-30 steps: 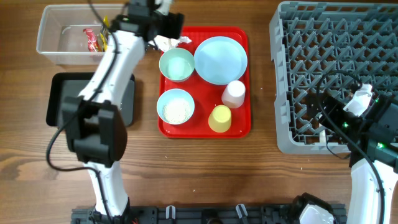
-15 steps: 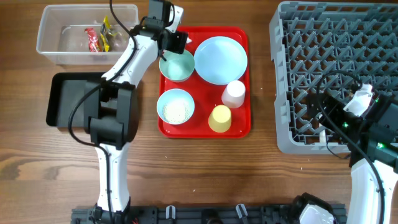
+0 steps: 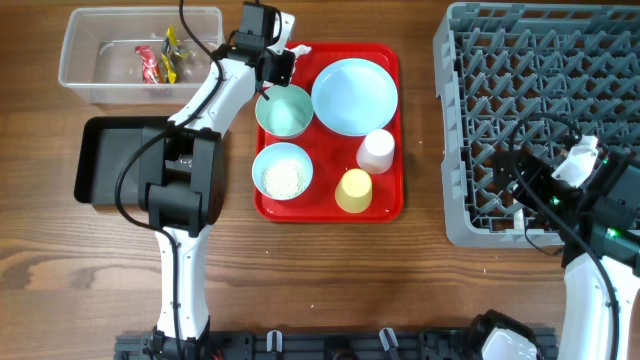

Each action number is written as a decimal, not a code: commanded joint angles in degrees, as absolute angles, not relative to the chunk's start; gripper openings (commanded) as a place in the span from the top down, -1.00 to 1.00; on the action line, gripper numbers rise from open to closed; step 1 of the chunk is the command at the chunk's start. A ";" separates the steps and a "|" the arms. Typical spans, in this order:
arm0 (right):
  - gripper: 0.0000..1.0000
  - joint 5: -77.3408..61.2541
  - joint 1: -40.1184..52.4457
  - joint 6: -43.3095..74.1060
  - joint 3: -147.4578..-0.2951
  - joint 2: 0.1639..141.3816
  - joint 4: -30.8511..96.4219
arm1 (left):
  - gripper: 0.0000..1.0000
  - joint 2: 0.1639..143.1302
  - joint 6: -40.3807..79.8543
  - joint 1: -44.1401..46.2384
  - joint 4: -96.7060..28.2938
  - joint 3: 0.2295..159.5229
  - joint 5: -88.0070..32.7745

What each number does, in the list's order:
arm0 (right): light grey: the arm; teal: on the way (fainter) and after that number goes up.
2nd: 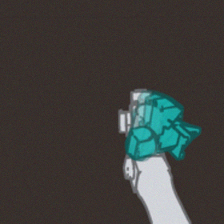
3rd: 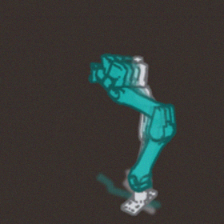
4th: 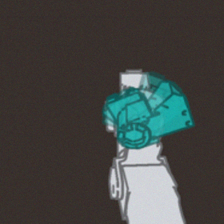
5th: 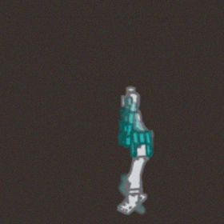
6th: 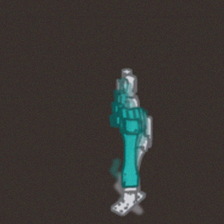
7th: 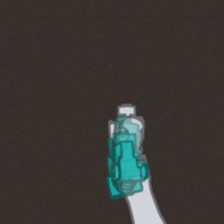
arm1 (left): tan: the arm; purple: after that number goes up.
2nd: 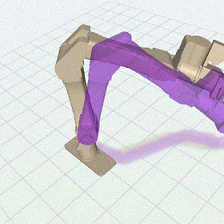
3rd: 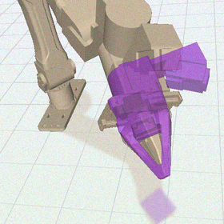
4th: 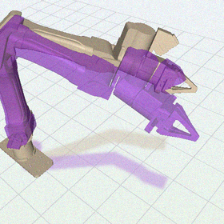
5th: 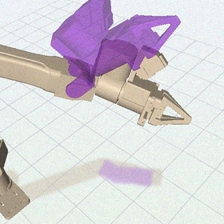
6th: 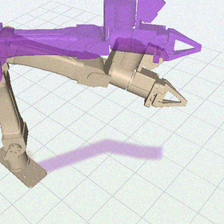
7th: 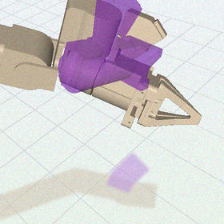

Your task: Sort waste into correct bins and load items into the dishwasher rack

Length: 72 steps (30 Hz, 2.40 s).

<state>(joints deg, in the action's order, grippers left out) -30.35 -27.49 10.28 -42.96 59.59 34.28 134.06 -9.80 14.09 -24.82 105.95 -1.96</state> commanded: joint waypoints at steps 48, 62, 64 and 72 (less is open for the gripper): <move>-0.99 -29.41 -27.77 10.70 -43.75 60.97 34.30 | -0.99 111.85 10.24 25.36 -65.14 86.96 -5.08; -0.99 -29.36 -27.77 10.66 -43.75 60.97 34.37 | -0.96 111.85 10.74 26.96 -61.60 83.77 -3.95; -0.99 -29.36 -27.77 10.59 -43.75 60.97 34.37 | -0.93 111.85 10.76 27.75 -61.43 83.77 -3.95; -1.00 -29.36 -27.77 10.52 -43.55 60.97 34.54 | -0.80 111.85 10.79 30.15 -61.45 83.77 -3.97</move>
<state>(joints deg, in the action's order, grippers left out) -29.91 -27.49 10.28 -42.96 60.86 34.35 112.68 10.26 29.50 -61.47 84.27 -4.34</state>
